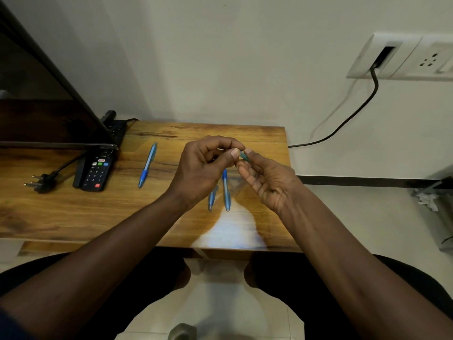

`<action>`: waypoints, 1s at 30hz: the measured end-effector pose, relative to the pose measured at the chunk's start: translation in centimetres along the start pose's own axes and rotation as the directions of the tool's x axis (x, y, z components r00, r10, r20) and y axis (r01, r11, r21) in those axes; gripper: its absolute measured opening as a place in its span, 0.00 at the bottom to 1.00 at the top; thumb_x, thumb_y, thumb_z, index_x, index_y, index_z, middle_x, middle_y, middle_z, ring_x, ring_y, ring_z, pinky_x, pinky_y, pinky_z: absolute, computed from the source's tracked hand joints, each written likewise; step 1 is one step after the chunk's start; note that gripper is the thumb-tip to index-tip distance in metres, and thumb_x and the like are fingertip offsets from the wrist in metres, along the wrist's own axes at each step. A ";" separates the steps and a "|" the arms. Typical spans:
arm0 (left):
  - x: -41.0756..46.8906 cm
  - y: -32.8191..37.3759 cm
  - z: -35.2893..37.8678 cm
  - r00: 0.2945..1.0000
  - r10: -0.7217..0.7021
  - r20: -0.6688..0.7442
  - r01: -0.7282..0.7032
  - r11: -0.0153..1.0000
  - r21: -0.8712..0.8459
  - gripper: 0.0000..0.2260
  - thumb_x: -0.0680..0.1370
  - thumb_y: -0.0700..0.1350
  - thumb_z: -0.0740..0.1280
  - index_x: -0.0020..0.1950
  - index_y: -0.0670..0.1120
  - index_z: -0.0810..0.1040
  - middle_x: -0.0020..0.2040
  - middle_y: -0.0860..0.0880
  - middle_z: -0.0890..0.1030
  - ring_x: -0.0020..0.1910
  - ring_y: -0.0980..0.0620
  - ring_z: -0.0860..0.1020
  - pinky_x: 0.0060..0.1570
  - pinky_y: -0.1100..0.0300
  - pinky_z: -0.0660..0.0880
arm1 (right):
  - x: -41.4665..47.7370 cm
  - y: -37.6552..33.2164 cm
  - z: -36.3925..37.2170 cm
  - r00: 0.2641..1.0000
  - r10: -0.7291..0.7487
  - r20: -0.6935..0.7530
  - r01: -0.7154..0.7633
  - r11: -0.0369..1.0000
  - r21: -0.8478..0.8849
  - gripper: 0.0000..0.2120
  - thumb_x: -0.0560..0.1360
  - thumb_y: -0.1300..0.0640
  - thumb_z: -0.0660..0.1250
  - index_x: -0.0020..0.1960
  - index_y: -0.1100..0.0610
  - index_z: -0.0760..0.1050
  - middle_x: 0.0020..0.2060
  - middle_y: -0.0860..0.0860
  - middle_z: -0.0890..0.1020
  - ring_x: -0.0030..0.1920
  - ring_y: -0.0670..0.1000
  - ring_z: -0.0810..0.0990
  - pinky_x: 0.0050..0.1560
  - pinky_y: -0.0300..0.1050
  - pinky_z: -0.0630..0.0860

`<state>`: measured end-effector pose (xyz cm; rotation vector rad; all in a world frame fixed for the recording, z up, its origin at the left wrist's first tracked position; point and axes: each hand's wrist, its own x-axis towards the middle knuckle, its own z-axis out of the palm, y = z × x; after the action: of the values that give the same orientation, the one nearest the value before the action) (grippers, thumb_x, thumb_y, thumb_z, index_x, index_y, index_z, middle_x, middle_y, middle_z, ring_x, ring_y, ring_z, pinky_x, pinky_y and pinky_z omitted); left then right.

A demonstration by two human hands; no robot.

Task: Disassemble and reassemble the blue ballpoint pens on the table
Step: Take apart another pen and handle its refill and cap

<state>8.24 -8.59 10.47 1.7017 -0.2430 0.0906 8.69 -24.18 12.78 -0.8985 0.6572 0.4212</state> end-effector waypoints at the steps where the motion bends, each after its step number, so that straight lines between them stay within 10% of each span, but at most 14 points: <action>1: 0.0 0.0 0.0 1.000 0.003 -0.004 -0.003 1.000 0.030 0.07 0.81 0.35 0.70 0.57 0.40 0.85 0.51 0.46 0.87 0.50 0.50 0.86 0.52 0.57 0.82 | 0.0 0.0 0.0 1.000 -0.006 -0.006 0.006 1.000 0.007 0.05 0.76 0.64 0.73 0.45 0.66 0.78 0.32 0.57 0.85 0.33 0.50 0.86 0.42 0.42 0.84; 12: 0.4 0.1 -1.1 0.887 0.428 0.175 -0.435 0.643 0.631 0.07 0.83 0.40 0.69 0.59 0.44 0.84 0.48 0.47 0.81 0.44 0.53 0.79 0.41 0.54 0.78 | 0.1 0.0 0.2 1.000 0.004 0.005 -0.004 1.000 -0.005 0.04 0.77 0.63 0.72 0.46 0.64 0.78 0.39 0.59 0.85 0.39 0.51 0.86 0.45 0.44 0.84; 20: 0.7 -0.3 -0.6 0.935 0.349 0.057 -0.338 0.835 0.435 0.05 0.83 0.37 0.67 0.56 0.41 0.82 0.50 0.48 0.81 0.45 0.49 0.82 0.43 0.49 0.80 | 0.0 -0.2 0.1 0.996 0.070 0.055 -0.072 0.997 0.036 0.05 0.76 0.63 0.72 0.46 0.65 0.79 0.36 0.59 0.86 0.35 0.51 0.86 0.40 0.42 0.85; 25: 0.9 0.1 -0.6 0.914 0.363 0.181 -0.403 0.761 0.509 0.05 0.84 0.38 0.65 0.56 0.41 0.81 0.51 0.47 0.79 0.48 0.56 0.77 0.47 0.66 0.73 | 0.1 -0.1 0.1 0.996 0.064 0.061 -0.065 0.998 0.018 0.04 0.77 0.64 0.72 0.47 0.65 0.78 0.34 0.58 0.86 0.33 0.50 0.86 0.37 0.40 0.84; 30: 1.0 0.0 -0.7 0.901 0.398 0.174 -0.420 0.695 0.584 0.06 0.84 0.39 0.64 0.57 0.39 0.80 0.51 0.45 0.79 0.48 0.53 0.77 0.44 0.58 0.76 | -0.1 0.0 0.4 0.995 0.077 0.067 -0.077 0.997 -0.003 0.05 0.76 0.63 0.72 0.45 0.64 0.78 0.32 0.57 0.85 0.32 0.49 0.86 0.40 0.41 0.84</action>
<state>9.30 -8.01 10.77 2.2712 -0.6830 0.5267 8.75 -23.90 13.05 -0.8576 0.6314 0.5190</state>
